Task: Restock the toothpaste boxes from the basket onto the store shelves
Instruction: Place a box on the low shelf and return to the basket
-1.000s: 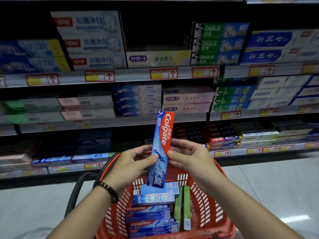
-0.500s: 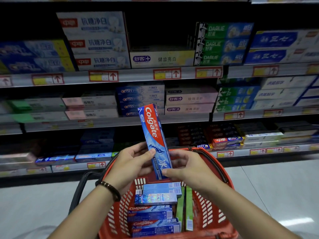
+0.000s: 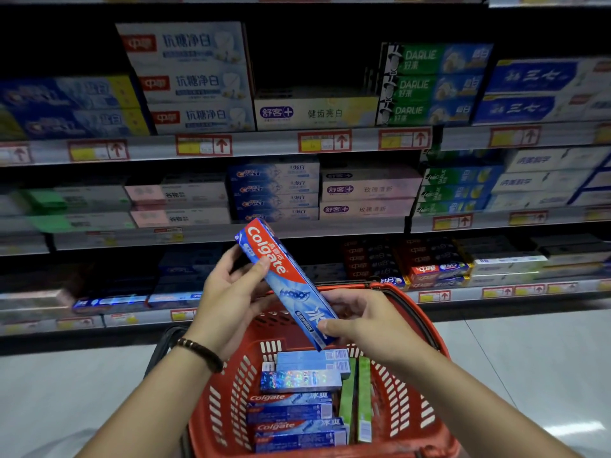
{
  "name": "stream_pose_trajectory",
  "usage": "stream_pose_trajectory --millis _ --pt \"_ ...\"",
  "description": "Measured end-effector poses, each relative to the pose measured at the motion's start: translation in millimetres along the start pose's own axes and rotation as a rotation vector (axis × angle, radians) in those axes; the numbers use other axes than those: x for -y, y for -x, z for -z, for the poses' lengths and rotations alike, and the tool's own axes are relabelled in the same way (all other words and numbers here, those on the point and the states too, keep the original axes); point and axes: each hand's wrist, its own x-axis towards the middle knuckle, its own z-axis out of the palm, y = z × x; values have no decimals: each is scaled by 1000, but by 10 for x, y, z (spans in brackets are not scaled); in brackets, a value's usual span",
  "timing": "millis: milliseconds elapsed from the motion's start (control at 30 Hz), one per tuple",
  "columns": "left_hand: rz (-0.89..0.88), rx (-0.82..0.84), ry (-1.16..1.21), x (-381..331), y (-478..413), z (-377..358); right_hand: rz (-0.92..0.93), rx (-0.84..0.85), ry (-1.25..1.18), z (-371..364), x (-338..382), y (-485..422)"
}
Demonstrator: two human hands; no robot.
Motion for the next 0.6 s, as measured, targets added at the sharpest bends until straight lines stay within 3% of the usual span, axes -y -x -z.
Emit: stream_pose_trajectory --millis 200,600 --pt "-46 -97 90 -47 -42 77 21 -22 4 21 4 -30" --pt "-32 -219 248 -59 -104 100 8 -301 -174 34 -68 -140"
